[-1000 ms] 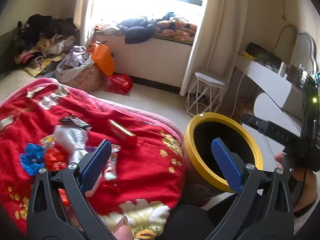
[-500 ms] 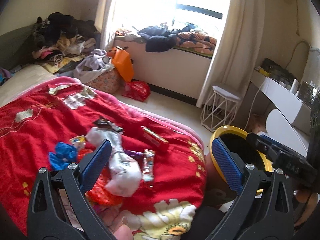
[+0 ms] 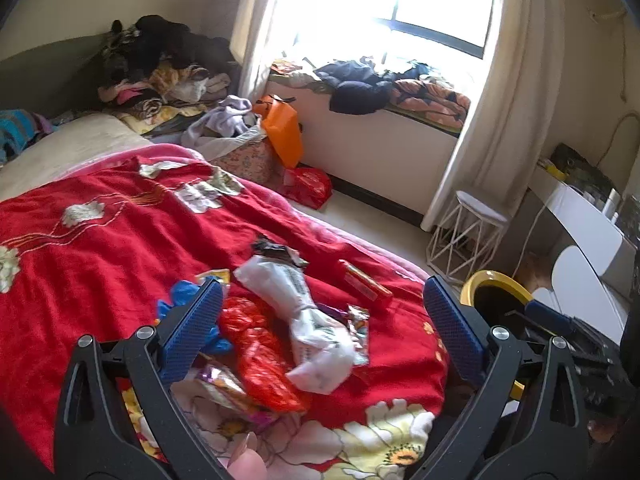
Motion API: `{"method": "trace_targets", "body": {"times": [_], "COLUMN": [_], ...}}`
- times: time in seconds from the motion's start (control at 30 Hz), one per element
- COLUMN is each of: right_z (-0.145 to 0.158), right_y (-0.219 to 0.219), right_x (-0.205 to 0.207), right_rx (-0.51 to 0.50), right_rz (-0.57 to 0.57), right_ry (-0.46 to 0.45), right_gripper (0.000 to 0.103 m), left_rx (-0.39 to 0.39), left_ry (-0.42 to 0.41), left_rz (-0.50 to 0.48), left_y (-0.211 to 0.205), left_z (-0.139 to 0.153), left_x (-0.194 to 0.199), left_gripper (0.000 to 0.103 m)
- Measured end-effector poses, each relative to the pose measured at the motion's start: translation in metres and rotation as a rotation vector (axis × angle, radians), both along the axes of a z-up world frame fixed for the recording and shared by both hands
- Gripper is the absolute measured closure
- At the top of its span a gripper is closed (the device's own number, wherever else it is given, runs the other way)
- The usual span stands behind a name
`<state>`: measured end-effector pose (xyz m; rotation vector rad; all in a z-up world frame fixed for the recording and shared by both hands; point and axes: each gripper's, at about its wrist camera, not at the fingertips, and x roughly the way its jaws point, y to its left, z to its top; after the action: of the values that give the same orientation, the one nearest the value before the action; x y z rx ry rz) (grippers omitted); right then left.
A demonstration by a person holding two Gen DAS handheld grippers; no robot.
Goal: Collect trash
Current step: 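Move both grippers back over the trash on the bedspread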
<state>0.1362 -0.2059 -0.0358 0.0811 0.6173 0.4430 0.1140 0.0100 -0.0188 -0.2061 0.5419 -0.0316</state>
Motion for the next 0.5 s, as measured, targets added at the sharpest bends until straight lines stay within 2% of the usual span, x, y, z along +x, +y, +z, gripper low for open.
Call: {"method": "trace_targets", "body": {"times": [0.5], "right_z": [-0.010], "right_y": [0.064], "right_x": [0.000], "right_rx": [-0.062], "right_rz": [0.138], "right_ry": [0.025], "right_gripper": [0.023], "left_rx": [-0.068], "left_ry": [0.019], "left_rz": [0.160], "left_y": [0.073], "left_z": [-0.011], "left_x": [-0.004], "left_gripper": [0.011]}}
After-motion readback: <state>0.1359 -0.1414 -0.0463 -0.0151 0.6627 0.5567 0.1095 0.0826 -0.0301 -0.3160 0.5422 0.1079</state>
